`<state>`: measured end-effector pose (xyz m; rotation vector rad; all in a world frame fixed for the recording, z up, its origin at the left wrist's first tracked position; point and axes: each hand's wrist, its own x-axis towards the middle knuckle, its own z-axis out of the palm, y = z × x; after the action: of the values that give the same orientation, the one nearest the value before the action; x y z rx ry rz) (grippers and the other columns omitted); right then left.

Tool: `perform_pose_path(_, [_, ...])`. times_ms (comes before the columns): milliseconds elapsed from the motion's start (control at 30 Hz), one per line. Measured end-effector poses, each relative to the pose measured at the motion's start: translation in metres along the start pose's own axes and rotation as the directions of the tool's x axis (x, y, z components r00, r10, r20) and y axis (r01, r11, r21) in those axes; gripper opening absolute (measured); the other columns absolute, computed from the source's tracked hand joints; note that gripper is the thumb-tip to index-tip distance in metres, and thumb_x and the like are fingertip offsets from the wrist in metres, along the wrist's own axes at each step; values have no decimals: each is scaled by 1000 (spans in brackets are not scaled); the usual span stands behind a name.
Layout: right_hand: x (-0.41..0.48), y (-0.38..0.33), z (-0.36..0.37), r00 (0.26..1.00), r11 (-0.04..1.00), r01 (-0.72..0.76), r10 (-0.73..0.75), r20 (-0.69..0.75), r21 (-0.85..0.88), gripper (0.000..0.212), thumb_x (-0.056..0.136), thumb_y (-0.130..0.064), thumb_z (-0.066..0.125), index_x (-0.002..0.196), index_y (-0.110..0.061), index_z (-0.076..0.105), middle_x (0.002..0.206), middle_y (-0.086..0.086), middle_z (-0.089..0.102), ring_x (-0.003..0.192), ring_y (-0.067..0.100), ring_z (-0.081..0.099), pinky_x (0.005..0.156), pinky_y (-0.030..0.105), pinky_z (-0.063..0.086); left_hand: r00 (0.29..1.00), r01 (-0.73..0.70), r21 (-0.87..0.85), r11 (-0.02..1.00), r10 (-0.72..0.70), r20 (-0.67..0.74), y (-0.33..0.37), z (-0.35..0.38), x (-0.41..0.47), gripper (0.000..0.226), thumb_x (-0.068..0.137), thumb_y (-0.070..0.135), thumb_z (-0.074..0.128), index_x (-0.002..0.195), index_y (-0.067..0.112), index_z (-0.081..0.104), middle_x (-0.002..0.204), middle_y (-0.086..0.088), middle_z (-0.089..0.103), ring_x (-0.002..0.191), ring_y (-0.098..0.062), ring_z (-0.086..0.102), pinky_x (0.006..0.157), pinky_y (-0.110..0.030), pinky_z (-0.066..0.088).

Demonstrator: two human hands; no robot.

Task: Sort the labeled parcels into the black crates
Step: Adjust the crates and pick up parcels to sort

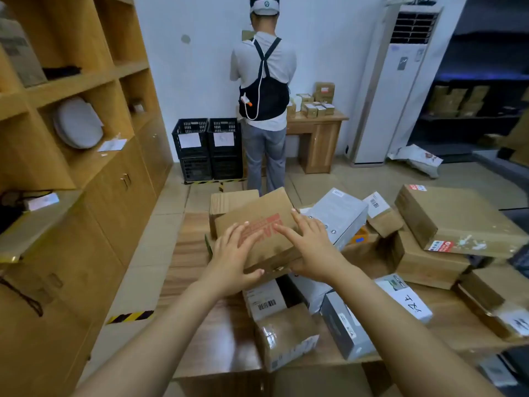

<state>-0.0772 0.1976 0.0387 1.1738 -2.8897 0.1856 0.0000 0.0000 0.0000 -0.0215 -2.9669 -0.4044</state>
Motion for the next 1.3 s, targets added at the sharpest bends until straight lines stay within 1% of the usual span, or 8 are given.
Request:
perform_pose_path(167, [26, 11, 4, 995, 997, -67, 65, 75, 33, 103, 78, -30, 77, 151, -43, 5, 159, 13, -23, 148, 34, -10, 120, 50, 3, 992, 124, -29, 992, -123, 31, -23, 17, 10, 102, 76, 61, 67, 152, 43, 2, 160, 1, -18, 146, -23, -19, 118, -48, 2])
perform_pose_path(300, [35, 18, 13, 987, 989, -120, 110, 114, 85, 108, 75, -28, 79, 150, -45, 3, 158, 11, -26, 145, 36, 9, 114, 48, 28, 954, 294, -158, 943, -279, 112, -40, 30, 12, 118, 68, 56, 78, 152, 42, -5, 156, -1, -31, 144, -30, -23, 118, -54, 9])
perform_pose_path(467, [39, 19, 18, 984, 980, -144, 127, 127, 137, 104, 77, -19, 75, 150, -44, 5, 159, 7, -22, 140, 33, 24, 99, 40, 43, 917, 398, -398, 827, -344, 203, -48, 40, 17, 135, 57, 45, 89, 152, 40, -7, 156, -10, -31, 148, -34, 1, 118, -46, 22])
perform_pose_path(600, [38, 20, 22, 988, 974, -145, 135, 71, 174, 102, 75, -17, 75, 149, -46, 11, 159, 3, -19, 138, 29, 24, 97, 38, 47, 940, 339, -513, 789, -310, 144, -45, 39, 17, 129, 60, 34, 90, 153, 41, 1, 159, -9, -23, 148, -28, 9, 114, -35, 25])
perform_pose_path(767, [28, 6, 29, 981, 958, -169, 185, -49, 233, 100, 74, -21, 73, 148, -47, 11, 158, 1, -14, 138, 30, 25, 102, 43, 44, 974, 219, -468, 856, -222, 49, -66, 29, 15, 123, 60, 35, 88, 146, 57, 2, 158, 3, -26, 146, -29, 19, 109, -38, 38])
perform_pose_path(900, [24, -23, 41, 962, 930, -219, 257, -95, 294, 100, 72, -26, 73, 147, -49, 11, 158, 2, -9, 139, 33, 29, 106, 46, 41, 990, 144, -425, 893, -131, 62, -91, 11, 8, 118, 64, 34, 86, 148, 54, 6, 156, 8, -31, 147, -29, 14, 109, -39, 38])
perform_pose_path(1033, [25, -66, 50, 939, 912, -280, 325, -114, 300, 97, 75, -24, 72, 147, -47, 12, 157, 1, -7, 135, 34, 31, 101, 44, 46, 997, 76, -391, 917, -64, 44, -124, -5, -5, 116, 62, 39, 85, 147, 56, 8, 156, 8, -30, 145, -30, 22, 103, -39, 43])
perform_pose_path(1300, [38, -158, 81, 920, 895, -337, 379, -101, 292, 97, 74, -28, 75, 147, -47, 13, 159, 10, -4, 137, 34, 31, 95, 41, 50, 994, 75, -370, 926, -39, 106, -199, -20, -45, 118, 62, 35, 87, 147, 54, 9, 156, 8, -30, 143, -29, 27, 99, -36, 45])
